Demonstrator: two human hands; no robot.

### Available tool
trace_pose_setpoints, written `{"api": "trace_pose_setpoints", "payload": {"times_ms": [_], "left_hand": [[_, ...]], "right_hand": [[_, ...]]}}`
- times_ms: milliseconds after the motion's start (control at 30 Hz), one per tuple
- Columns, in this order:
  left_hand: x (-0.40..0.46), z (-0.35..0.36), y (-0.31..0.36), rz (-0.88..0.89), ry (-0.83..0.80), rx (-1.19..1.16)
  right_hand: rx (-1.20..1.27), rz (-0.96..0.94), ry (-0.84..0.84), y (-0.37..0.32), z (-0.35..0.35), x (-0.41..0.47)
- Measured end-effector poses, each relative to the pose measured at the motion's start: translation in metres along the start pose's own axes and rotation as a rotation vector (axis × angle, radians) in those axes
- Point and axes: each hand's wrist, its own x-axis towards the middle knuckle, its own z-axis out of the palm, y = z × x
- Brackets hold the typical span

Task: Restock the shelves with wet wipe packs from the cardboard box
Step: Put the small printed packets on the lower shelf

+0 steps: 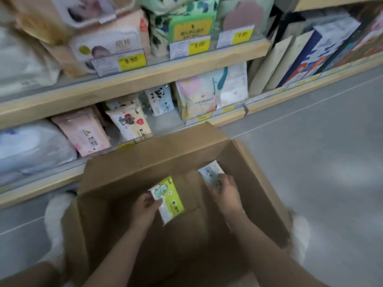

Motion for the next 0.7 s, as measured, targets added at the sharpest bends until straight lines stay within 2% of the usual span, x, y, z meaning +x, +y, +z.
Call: {"api": "trace_pose_setpoints", "payload": {"times_ms": [133, 467, 700], "left_hand": [[0.012, -0.001, -0.007, -0.035, -0.014, -0.024], [0.014, 0.003, -0.004, -0.008, -0.042, -0.034], [-0.020, -0.018, 0.032, 0.145, -0.092, -0.028]], "right_hand": [[-0.064, 0.101, -0.049, 0.005, 0.022, 0.024], [-0.162, 0.161, -0.093, 0.006, 0.018, 0.033], [0.016, -0.044, 0.022, -0.028, -0.022, 0.001]]}}
